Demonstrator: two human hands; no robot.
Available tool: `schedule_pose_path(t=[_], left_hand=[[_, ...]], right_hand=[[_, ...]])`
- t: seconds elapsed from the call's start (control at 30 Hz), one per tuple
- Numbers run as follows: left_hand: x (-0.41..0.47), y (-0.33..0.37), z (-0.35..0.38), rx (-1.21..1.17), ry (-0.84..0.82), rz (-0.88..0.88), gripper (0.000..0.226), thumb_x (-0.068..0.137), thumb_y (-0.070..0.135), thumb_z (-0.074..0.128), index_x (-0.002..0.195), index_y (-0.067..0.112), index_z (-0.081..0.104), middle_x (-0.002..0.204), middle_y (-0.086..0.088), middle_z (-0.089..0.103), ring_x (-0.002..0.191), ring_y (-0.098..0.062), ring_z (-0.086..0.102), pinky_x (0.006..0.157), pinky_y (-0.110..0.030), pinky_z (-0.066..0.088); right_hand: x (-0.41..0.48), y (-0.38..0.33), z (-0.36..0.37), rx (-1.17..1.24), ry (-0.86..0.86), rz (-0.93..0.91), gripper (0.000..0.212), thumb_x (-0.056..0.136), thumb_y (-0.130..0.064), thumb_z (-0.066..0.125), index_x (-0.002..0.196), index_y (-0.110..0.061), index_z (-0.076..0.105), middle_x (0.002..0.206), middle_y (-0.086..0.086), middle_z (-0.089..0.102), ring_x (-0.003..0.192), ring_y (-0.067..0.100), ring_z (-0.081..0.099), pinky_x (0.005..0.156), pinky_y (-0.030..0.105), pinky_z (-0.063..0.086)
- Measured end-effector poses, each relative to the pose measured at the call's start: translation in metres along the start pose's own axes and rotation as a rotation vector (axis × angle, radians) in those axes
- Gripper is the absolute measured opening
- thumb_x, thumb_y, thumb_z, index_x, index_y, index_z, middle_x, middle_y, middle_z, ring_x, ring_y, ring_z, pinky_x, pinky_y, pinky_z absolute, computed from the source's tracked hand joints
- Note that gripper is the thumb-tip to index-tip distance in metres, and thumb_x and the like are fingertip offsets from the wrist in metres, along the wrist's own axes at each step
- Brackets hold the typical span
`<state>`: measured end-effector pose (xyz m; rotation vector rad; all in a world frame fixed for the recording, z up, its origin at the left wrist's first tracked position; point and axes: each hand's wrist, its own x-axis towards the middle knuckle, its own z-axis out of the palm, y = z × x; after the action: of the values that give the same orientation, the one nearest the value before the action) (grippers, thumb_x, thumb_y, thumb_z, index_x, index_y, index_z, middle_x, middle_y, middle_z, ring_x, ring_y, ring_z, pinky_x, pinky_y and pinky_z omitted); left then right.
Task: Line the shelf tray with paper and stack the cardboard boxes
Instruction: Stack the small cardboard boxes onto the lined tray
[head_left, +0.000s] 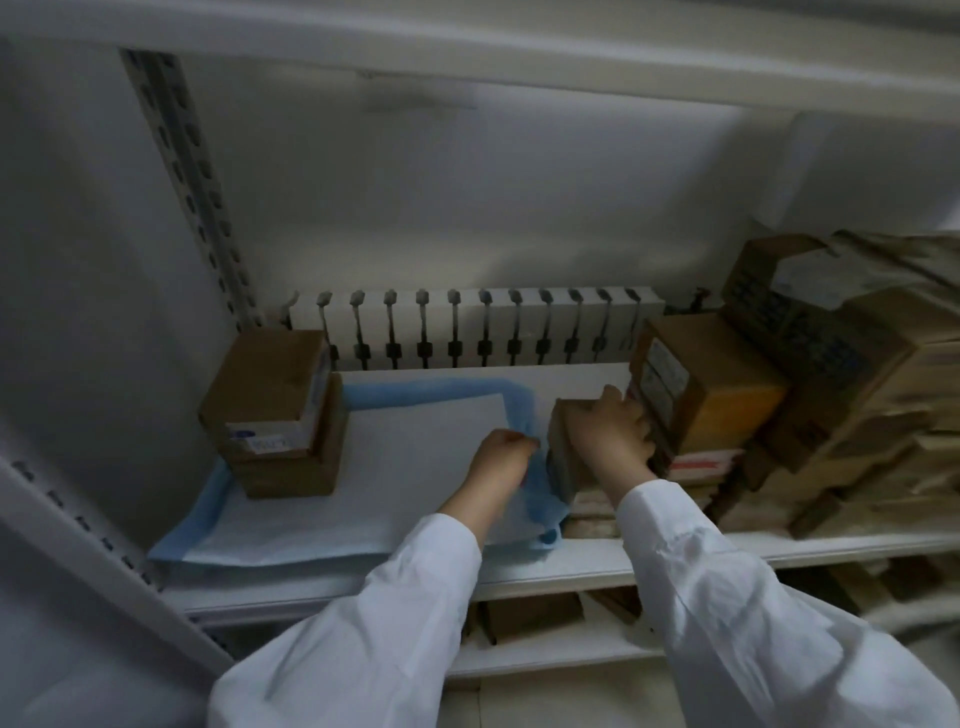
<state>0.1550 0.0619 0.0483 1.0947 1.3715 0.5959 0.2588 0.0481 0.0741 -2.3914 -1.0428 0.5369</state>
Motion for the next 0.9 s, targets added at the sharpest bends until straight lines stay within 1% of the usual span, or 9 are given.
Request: schedule_pose_path(t=[0.07,0.13,0.23,0.3,0.43,0.53,0.63,0.77,0.9], left_hand=[[0.003,-0.014,0.021,-0.099,-0.145,-0.063,0.014,0.09,0.021,0.053,0.092,0.008,0.057,0.082,-0.01,0.06,0.076,-0.019,0.056,0.075,-0.027,0.049],[0.008,-0.023,0.041,-0.182,-0.211,-0.127,0.037,0.084,0.032,0.06,0.112,0.008,0.058,0.109,-0.013,0.066,0.102,-0.026,0.061,0.096,-0.037,0.048],[0.015,-0.027,0.063,-0.028,-0.214,-0.051,0.069,0.075,0.056,0.057,0.131,0.016,0.051,0.129,-0.006,0.059,0.119,-0.026,0.054,0.106,-0.041,0.04],[0.013,-0.025,0.068,0.027,-0.207,0.002,0.079,0.069,0.066,0.052,0.134,0.022,0.047,0.132,-0.005,0.057,0.118,-0.026,0.054,0.106,-0.043,0.04],[0.003,-0.012,0.062,-0.096,-0.104,0.138,0.049,0.093,0.051,0.044,0.135,0.027,0.04,0.129,0.001,0.055,0.115,-0.021,0.053,0.105,-0.038,0.038],[-0.007,-0.004,0.05,-0.321,-0.038,0.222,0.045,0.094,0.047,0.044,0.134,0.03,0.035,0.118,0.005,0.051,0.109,-0.016,0.046,0.095,-0.035,0.034],[-0.01,-0.004,0.034,-0.489,0.025,0.225,0.043,0.09,0.046,0.053,0.129,0.033,0.04,0.125,0.001,0.055,0.111,-0.02,0.052,0.092,-0.039,0.041],[-0.016,0.001,0.015,-0.606,0.045,0.269,0.045,0.089,0.037,0.057,0.13,0.026,0.043,0.121,-0.005,0.059,0.11,-0.025,0.057,0.1,-0.044,0.045],[-0.019,-0.003,0.001,-0.615,0.045,0.285,0.044,0.088,0.038,0.057,0.128,0.027,0.043,0.118,-0.002,0.059,0.105,-0.021,0.058,0.097,-0.041,0.045]], right_hand=[[0.01,0.013,-0.007,0.018,-0.075,0.02,0.057,0.095,-0.039,0.042,0.145,-0.02,0.024,0.152,0.012,0.025,0.137,0.037,0.026,0.112,0.048,0.022],[0.018,0.023,-0.014,0.069,-0.118,0.012,0.046,0.093,-0.033,0.046,0.135,-0.018,0.037,0.14,0.01,0.041,0.127,0.033,0.041,0.103,0.041,0.034],[0.024,0.034,-0.021,0.147,-0.16,-0.054,0.016,0.094,-0.021,0.048,0.109,-0.016,0.048,0.115,0.01,0.058,0.099,0.026,0.057,0.081,0.028,0.042],[0.024,0.035,-0.026,0.152,-0.17,-0.08,0.01,0.095,-0.019,0.047,0.104,-0.016,0.05,0.111,0.012,0.06,0.094,0.026,0.059,0.077,0.026,0.043],[0.027,0.028,-0.031,0.188,-0.108,-0.145,0.029,0.095,-0.024,0.047,0.122,-0.013,0.047,0.13,0.012,0.051,0.114,0.031,0.054,0.097,0.037,0.045],[0.027,0.016,-0.032,0.294,-0.059,-0.243,0.028,0.094,-0.019,0.046,0.122,-0.016,0.048,0.131,0.012,0.05,0.114,0.03,0.053,0.096,0.036,0.043],[0.021,0.003,-0.032,0.401,-0.107,-0.32,0.032,0.094,-0.018,0.047,0.126,-0.017,0.048,0.131,0.01,0.05,0.118,0.029,0.052,0.1,0.037,0.043],[0.013,-0.006,-0.032,0.573,-0.222,-0.254,0.049,0.093,-0.033,0.053,0.139,-0.018,0.039,0.138,0.008,0.048,0.123,0.03,0.05,0.103,0.045,0.042],[0.008,-0.004,-0.034,0.689,-0.133,-0.129,0.056,0.094,-0.04,0.05,0.143,-0.018,0.033,0.144,0.006,0.043,0.127,0.03,0.046,0.099,0.04,0.038]])
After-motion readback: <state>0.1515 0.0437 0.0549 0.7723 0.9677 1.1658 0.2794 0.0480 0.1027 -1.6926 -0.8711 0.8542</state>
